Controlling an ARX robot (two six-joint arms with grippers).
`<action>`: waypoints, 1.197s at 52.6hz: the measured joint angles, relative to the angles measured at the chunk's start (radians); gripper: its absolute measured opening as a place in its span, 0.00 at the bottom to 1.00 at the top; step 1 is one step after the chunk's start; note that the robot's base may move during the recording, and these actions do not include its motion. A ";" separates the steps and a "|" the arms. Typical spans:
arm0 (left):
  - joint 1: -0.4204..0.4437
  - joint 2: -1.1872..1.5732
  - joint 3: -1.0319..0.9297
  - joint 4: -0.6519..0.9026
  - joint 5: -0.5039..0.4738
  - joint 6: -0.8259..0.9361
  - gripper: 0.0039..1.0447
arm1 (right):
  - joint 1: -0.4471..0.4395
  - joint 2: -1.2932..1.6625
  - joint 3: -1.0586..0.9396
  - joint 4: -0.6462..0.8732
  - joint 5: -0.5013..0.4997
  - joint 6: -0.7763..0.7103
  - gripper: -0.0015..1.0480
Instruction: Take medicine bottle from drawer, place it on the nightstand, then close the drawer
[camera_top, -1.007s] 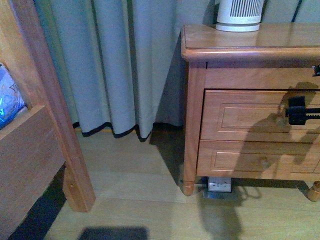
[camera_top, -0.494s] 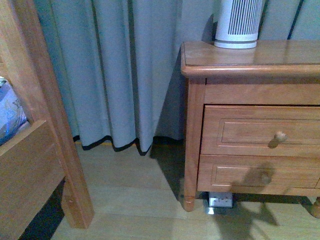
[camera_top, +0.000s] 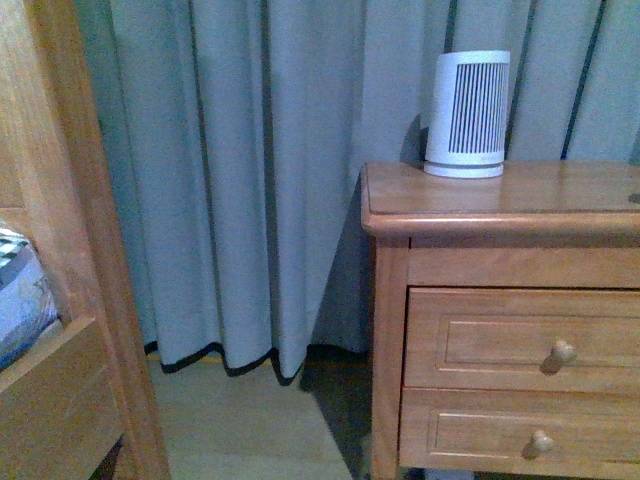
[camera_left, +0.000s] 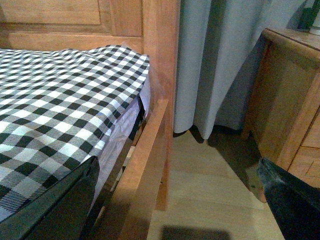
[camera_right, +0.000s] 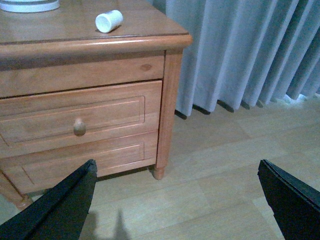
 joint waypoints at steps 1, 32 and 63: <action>0.000 0.000 0.000 0.000 0.000 0.000 0.94 | 0.000 -0.001 0.000 0.000 0.000 -0.001 0.93; 0.000 0.000 0.000 0.000 0.000 0.000 0.94 | 0.050 -0.183 -0.158 0.135 -0.410 -0.005 0.19; 0.000 0.000 0.000 0.000 0.000 0.000 0.94 | 0.149 -0.373 -0.224 0.028 -0.321 -0.008 0.03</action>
